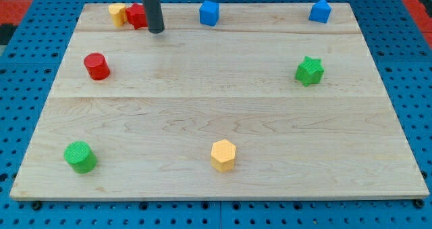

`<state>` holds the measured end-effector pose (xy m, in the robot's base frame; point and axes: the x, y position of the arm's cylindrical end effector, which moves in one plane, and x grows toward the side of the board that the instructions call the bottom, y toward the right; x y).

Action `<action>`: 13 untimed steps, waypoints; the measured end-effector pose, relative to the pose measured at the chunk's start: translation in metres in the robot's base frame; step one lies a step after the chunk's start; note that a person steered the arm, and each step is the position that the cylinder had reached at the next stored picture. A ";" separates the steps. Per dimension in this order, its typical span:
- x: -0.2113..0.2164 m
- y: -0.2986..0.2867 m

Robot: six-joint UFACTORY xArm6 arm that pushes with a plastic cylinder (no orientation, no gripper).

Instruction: Separate yellow heart from red star

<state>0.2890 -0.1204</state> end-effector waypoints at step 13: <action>0.060 0.055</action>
<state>0.3495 -0.0655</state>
